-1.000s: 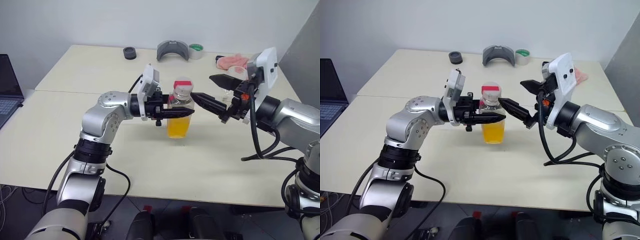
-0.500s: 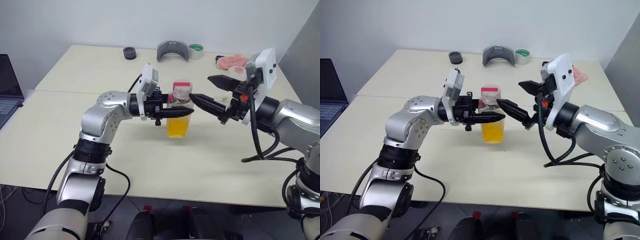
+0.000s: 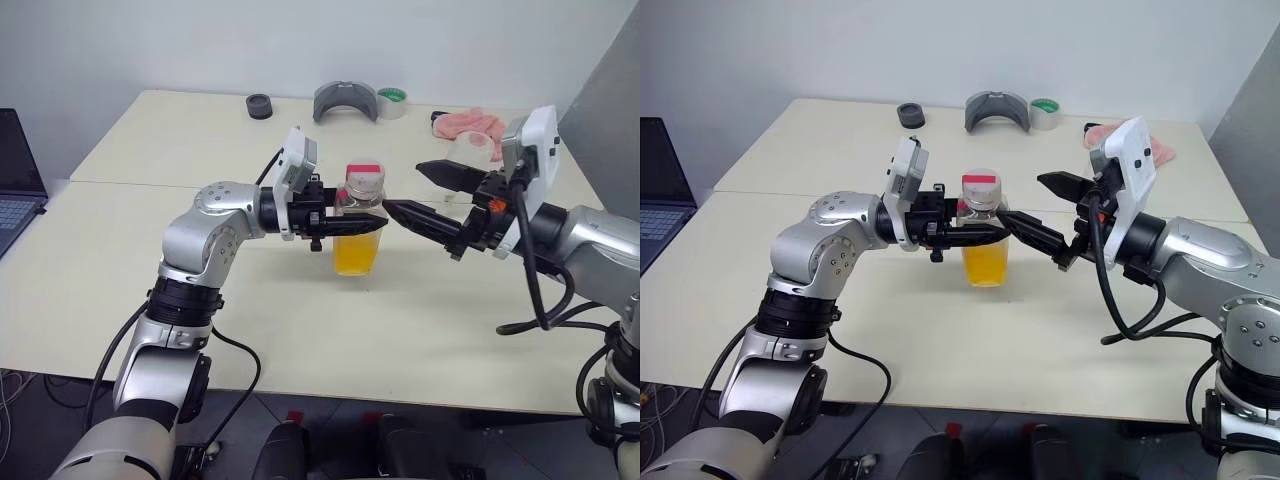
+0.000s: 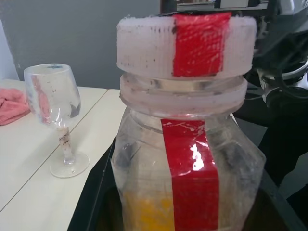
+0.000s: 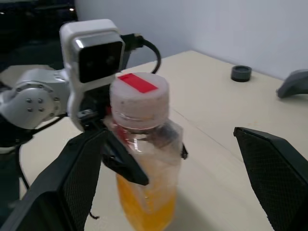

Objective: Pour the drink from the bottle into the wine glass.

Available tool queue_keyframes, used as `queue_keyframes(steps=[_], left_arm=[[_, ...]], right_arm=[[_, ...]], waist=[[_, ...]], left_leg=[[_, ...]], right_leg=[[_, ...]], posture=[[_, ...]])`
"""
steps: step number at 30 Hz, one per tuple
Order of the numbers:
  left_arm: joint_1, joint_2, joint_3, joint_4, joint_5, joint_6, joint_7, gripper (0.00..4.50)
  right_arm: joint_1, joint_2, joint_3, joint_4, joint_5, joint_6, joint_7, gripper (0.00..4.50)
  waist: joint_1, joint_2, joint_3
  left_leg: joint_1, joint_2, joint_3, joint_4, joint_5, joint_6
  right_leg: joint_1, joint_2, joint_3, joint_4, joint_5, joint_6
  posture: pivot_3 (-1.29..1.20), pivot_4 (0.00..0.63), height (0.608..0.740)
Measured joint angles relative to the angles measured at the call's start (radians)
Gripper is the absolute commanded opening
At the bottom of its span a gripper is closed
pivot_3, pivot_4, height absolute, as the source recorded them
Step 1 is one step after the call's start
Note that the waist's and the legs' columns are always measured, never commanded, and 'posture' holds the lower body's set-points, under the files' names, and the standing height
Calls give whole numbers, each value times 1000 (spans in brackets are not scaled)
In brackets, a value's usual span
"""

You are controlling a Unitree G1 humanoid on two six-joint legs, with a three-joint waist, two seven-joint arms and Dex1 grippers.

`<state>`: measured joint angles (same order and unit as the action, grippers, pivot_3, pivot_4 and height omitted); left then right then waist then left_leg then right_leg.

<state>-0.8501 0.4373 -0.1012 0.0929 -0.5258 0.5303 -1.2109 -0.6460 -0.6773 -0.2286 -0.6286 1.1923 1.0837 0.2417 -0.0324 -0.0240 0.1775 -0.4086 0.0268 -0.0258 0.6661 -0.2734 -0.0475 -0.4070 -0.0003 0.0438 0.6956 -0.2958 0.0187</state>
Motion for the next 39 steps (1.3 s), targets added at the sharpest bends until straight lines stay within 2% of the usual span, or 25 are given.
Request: queue_keyframes(steps=[6, 12, 24, 39], left_arm=[[0, 0, 0, 0, 0, -1, -1, 1787], [0, 0, 0, 0, 1, -1, -1, 1787], [-1, 0, 0, 0, 1, -1, -1, 1787], [0, 9, 0, -8, 1, 2, 2, 1787]], right_arm=[[-72, 38, 0, 63, 55, -32, -42, 4486], [-77, 100, 74, 84, 23, -73, -47, 4486], [-86, 149, 152, 105, -59, -117, -5, 4486], [-94, 201, 175, 130, -120, -138, 38, 4486]], waist=[[0, 0, 0], [0, 0, 0], [0, 0, 0], [0, 0, 0]], left_leg=[[0, 0, 0, 0, 0, 0], [0, 0, 0, 0, 0, 0], [0, 0, 0, 0, 0, 0], [0, 0, 0, 0, 0, 0]], right_leg=[[0, 0, 0, 0, 0, 0], [0, 0, 0, 0, 0, 0], [0, 0, 0, 0, 0, 0], [0, 0, 0, 0, 0, 0]], posture=[[0, 150, 740], [0, 150, 740], [0, 150, 740], [0, 150, 740]])
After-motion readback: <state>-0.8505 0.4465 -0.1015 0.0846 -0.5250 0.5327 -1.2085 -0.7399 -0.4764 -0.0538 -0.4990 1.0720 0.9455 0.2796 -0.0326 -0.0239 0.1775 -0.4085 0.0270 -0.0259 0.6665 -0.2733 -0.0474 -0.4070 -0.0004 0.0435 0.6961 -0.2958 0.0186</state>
